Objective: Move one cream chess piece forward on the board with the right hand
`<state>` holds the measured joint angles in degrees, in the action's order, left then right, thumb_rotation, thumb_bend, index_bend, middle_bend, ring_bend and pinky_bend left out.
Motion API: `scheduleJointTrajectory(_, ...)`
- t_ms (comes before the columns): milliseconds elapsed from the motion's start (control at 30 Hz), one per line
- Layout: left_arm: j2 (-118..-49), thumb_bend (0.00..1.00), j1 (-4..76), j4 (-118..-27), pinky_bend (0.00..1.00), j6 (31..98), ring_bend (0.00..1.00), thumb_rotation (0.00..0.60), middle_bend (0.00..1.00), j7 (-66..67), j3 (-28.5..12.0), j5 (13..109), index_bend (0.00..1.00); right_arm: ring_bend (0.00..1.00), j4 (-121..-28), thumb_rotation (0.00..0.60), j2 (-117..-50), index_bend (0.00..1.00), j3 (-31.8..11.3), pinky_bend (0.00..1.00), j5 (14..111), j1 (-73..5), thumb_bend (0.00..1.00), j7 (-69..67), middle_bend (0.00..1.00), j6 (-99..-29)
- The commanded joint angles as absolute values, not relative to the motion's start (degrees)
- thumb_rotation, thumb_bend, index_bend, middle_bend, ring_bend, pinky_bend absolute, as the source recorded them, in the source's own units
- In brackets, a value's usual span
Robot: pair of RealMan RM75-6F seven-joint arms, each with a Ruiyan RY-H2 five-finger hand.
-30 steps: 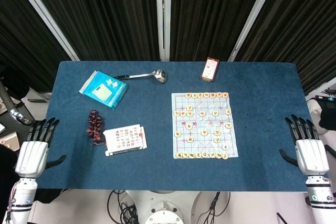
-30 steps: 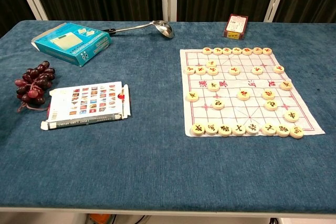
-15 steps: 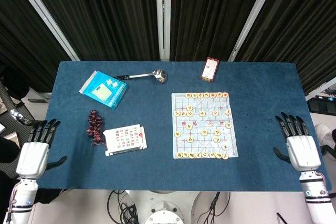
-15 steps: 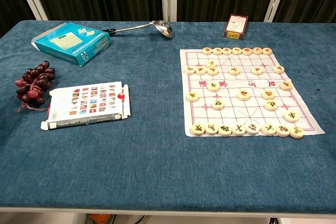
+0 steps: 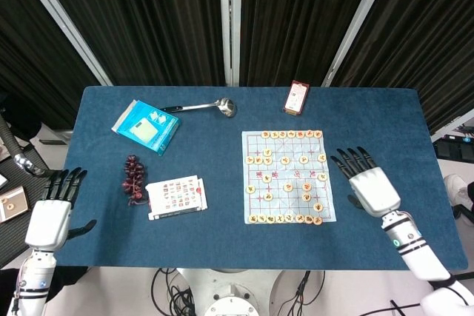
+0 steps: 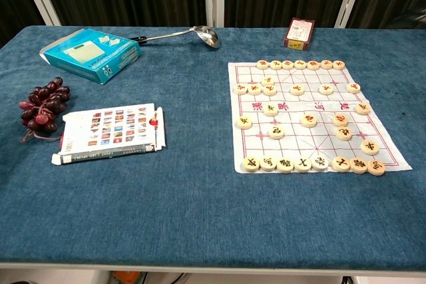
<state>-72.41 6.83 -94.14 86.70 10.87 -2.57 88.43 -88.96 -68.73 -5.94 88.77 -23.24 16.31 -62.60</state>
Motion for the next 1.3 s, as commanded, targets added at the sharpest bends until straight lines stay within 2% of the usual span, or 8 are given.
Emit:
scheduleJointTrajectory(33,-72.4,0.09,6.6,-94.0,0.03,86.8,0.0,0.6,0.05,10.7,-2.4,88.3,0.03,0.0,-87.8,0.6,-71.2,0.02,-6.3,0.0,88.1,-26.9,0.12,18.7,0.0,-58.3)
scheduleJointTrajectory(233,-72.7,0.09,6.1,-92.9,0.03,87.1,0.0,0.6,0.05,9.5,-2.2,88.0,0.03,0.0,-85.2,0.6,-75.0,0.08,-5.4,0.0,85.8,-28.7,0.13,20.4,0.0,-55.2)
scheduleJointTrajectory(467,-72.9,0.09,5.9,-91.6,0.03,87.4,0.0,0.6,0.05,8.1,-2.1,88.2,0.03,0.0,-82.3,0.6,-78.3,0.14,-4.2,0.0,85.1,-29.0,0.13,20.3,0.0,-55.5)
scheduleJointTrajectory(733,-73.1,0.09,5.6,-90.7,0.03,87.7,0.0,0.6,0.05,7.0,-2.0,88.2,0.03,0.0,-80.4,0.6,-79.7,0.22,-3.7,0.0,85.0,-29.8,0.13,19.4,0.0,-56.0)
scheduleJointTrajectory(1300,-73.0,0.09,5.3,-89.6,0.03,87.7,0.0,0.6,0.05,5.5,-2.0,88.0,0.03,0.0,-80.3,0.6,-81.5,0.33,-3.1,0.0,85.1,-31.6,0.13,16.0,0.0,-55.9)
